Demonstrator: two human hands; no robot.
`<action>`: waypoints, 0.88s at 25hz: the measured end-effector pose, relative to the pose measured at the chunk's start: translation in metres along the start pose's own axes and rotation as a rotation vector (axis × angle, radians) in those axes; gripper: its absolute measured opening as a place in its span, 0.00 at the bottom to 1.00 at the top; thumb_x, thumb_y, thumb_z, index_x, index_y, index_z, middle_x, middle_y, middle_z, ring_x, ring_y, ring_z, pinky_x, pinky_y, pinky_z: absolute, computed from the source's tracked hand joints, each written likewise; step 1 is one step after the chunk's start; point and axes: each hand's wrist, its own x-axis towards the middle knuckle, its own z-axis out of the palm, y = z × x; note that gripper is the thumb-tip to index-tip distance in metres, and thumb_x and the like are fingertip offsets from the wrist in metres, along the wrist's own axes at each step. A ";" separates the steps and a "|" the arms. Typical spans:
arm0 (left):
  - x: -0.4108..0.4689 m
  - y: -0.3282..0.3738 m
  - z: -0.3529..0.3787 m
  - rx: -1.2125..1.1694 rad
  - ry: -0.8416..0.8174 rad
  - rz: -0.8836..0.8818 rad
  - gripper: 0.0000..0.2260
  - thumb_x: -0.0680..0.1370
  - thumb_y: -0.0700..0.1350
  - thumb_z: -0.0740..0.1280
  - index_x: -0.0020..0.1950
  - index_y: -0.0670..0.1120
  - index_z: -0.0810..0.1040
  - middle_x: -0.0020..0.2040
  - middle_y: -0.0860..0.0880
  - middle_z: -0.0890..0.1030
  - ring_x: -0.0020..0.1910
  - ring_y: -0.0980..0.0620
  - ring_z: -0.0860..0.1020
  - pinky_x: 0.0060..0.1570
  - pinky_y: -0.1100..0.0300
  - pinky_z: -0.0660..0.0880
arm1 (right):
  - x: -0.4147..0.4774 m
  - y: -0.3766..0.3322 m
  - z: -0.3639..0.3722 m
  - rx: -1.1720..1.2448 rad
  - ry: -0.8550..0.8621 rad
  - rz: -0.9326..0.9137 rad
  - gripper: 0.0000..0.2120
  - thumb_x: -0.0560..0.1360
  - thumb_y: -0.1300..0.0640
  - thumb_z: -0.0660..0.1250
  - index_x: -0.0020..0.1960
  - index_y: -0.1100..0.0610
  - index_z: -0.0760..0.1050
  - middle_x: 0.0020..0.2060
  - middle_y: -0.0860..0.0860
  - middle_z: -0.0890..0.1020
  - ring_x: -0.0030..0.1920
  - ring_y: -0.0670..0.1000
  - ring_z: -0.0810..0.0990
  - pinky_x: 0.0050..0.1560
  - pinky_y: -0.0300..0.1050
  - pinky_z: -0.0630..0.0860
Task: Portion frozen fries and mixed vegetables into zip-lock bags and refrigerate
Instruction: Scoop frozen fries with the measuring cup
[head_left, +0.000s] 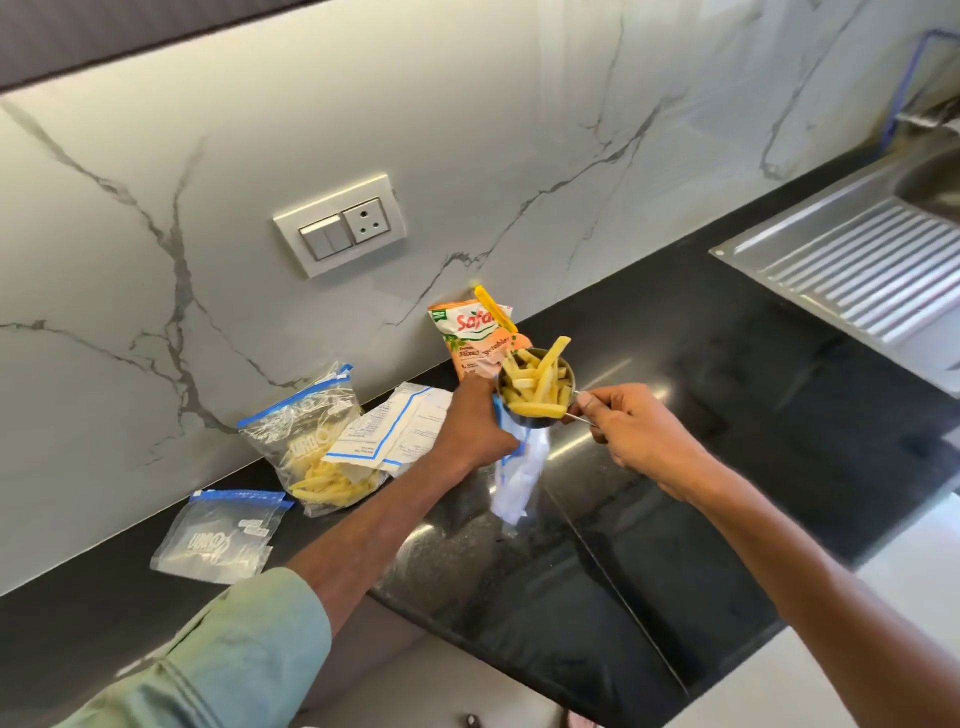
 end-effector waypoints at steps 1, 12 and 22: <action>0.001 -0.001 0.003 0.039 0.005 0.004 0.37 0.65 0.39 0.83 0.69 0.41 0.69 0.61 0.45 0.72 0.60 0.46 0.75 0.51 0.60 0.70 | -0.001 0.001 0.001 -0.002 0.015 -0.001 0.17 0.88 0.54 0.59 0.52 0.56 0.85 0.24 0.44 0.68 0.23 0.43 0.63 0.27 0.39 0.62; 0.009 0.001 0.022 0.028 0.111 0.112 0.25 0.70 0.36 0.78 0.65 0.42 0.78 0.60 0.43 0.79 0.59 0.45 0.77 0.55 0.61 0.75 | -0.019 0.013 0.004 0.225 0.113 0.051 0.18 0.88 0.54 0.58 0.54 0.62 0.83 0.24 0.44 0.68 0.25 0.44 0.62 0.26 0.39 0.61; -0.012 0.025 0.033 -0.181 0.102 0.036 0.22 0.64 0.53 0.84 0.48 0.55 0.74 0.42 0.57 0.80 0.37 0.61 0.78 0.39 0.73 0.72 | -0.027 -0.001 0.017 0.333 0.165 0.036 0.16 0.88 0.54 0.58 0.55 0.60 0.83 0.27 0.46 0.73 0.24 0.42 0.66 0.26 0.35 0.65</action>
